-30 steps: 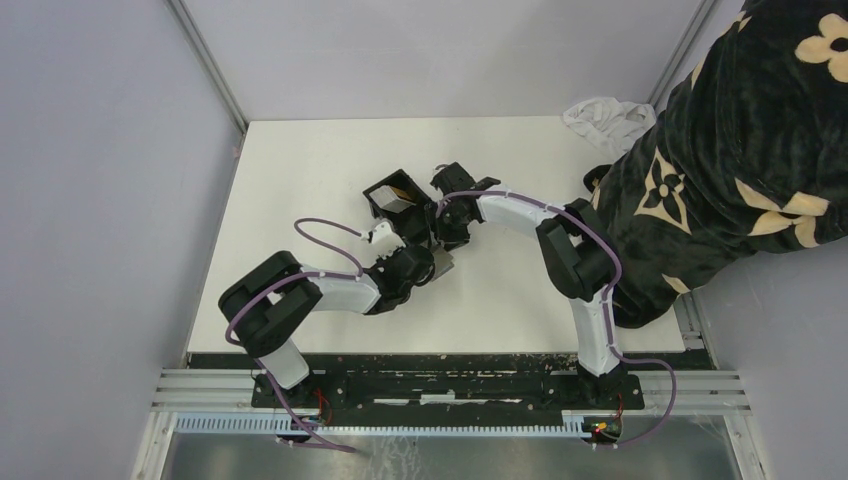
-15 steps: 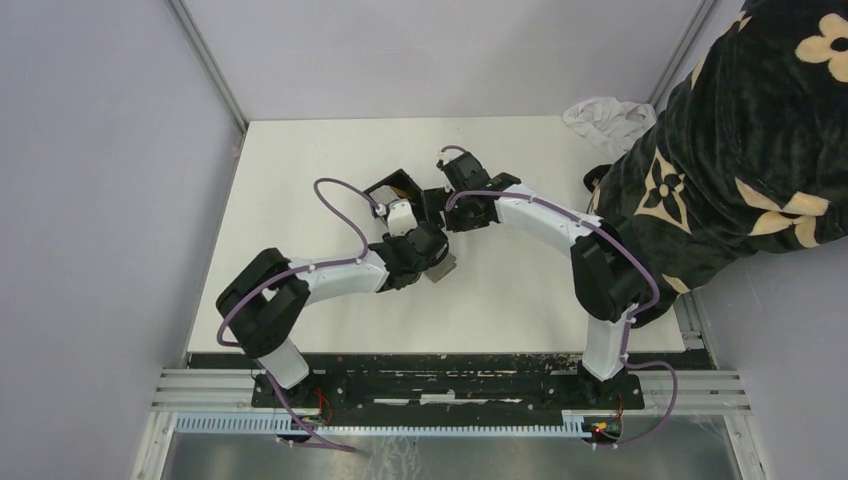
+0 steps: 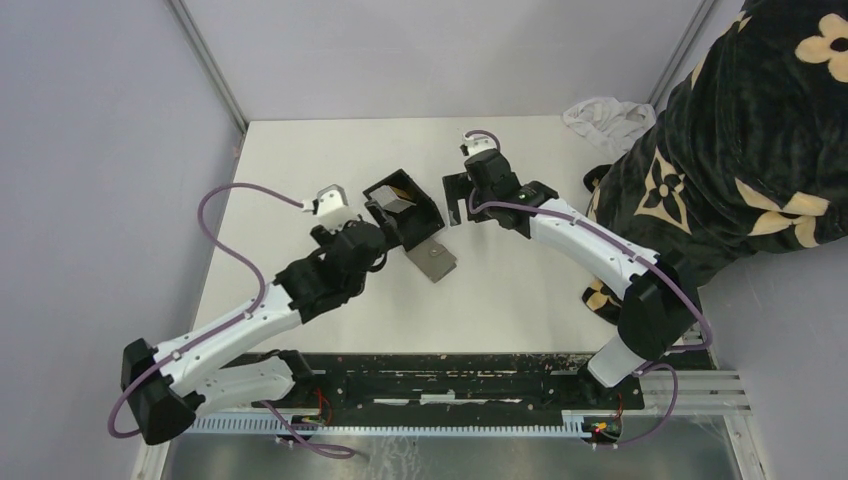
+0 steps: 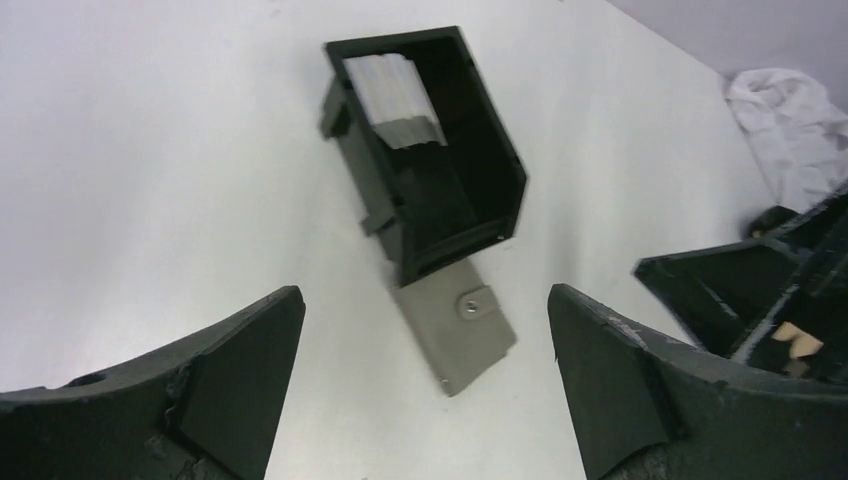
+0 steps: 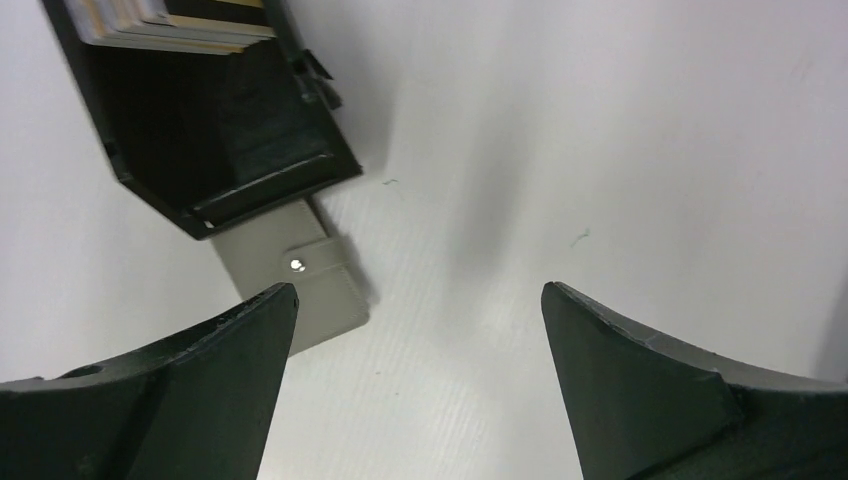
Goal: Put the credit cards into the card holder
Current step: Reset both arms
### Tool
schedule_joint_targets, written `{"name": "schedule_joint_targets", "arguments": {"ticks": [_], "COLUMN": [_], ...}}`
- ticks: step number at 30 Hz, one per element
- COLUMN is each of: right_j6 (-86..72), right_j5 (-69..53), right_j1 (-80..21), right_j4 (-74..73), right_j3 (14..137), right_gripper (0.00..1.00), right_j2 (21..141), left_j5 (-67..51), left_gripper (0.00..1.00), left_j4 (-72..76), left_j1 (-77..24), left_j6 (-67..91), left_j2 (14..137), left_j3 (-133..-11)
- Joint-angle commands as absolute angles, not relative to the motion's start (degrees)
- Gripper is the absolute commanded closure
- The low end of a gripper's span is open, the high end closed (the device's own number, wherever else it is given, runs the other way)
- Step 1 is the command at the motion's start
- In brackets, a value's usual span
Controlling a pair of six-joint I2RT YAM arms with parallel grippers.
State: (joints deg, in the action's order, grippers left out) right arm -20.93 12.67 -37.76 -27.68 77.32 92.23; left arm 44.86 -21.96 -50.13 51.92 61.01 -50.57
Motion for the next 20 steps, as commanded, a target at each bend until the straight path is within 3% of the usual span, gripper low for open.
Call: {"name": "schedule_joint_targets", "arguments": {"ticks": [1, 9, 20], "right_j6": [-18.4, -20.3, -19.7], "right_j5": [19.8, 26.7, 32.3], "right_j1": [-37.1, -36.9, -36.9], "right_j4": [-26.8, -30.2, -25.9], "right_j3": [76.3, 76.6, 71.5], "right_gripper": [0.01, 0.0, 0.0], "right_j2": [89.6, 87.6, 81.6], "left_j5": [54.2, 64.5, 66.0], "left_gripper": [0.01, 0.0, 0.01], "left_j4": [-28.7, -30.2, -27.8], "left_j1": [-50.3, -50.3, -50.3], "left_j6": [52.8, 55.3, 51.9], "left_j2": [55.2, 49.8, 52.8], "left_j3": [-46.1, -41.6, -41.0]}}
